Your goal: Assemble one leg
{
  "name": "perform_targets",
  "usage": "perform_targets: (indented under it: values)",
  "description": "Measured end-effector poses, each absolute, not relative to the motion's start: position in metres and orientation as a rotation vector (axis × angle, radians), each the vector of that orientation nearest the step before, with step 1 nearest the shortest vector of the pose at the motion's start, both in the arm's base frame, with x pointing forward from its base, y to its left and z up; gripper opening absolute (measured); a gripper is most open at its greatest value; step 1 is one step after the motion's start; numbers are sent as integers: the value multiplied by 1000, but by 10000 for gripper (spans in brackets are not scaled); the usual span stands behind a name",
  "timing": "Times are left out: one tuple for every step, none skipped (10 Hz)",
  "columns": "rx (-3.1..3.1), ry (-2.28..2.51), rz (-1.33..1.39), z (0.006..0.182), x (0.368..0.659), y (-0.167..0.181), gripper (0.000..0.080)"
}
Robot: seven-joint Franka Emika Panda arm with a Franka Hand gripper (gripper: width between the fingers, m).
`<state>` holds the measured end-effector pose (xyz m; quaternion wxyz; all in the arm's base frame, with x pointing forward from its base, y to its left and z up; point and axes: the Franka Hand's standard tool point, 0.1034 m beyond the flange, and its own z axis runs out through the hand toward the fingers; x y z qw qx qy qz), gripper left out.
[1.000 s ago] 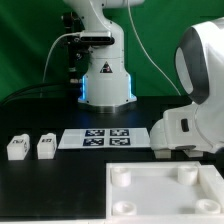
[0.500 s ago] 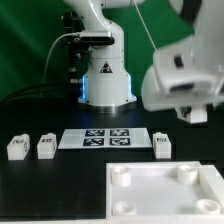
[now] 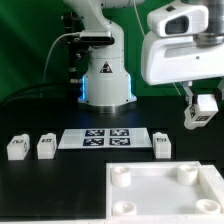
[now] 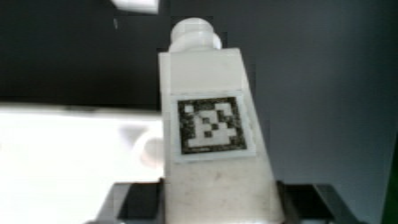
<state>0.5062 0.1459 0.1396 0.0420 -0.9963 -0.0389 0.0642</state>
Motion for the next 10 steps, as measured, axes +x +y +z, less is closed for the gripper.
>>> perform_targets:
  values:
    - [-3042,-233,19,152,532,124,295]
    - [-3026,-180,-213,168,568,112,295]
    - [-2981,-147,-463,180,596,114,295]
    - [-2949,-129,-605,186,604,120,295]
    - [-2911,-139,-788,188,605,119,295]
    - [-2894,-132,-861,183,601,116,295]
    - [-2855,-123,-985,185,603,115,295]
    - [-2867,-126,-947,180,601,116,295]
    - [-2867,-126,-948,181,602,116,295]
    - [-2868,-127,-946,180,601,116,295]
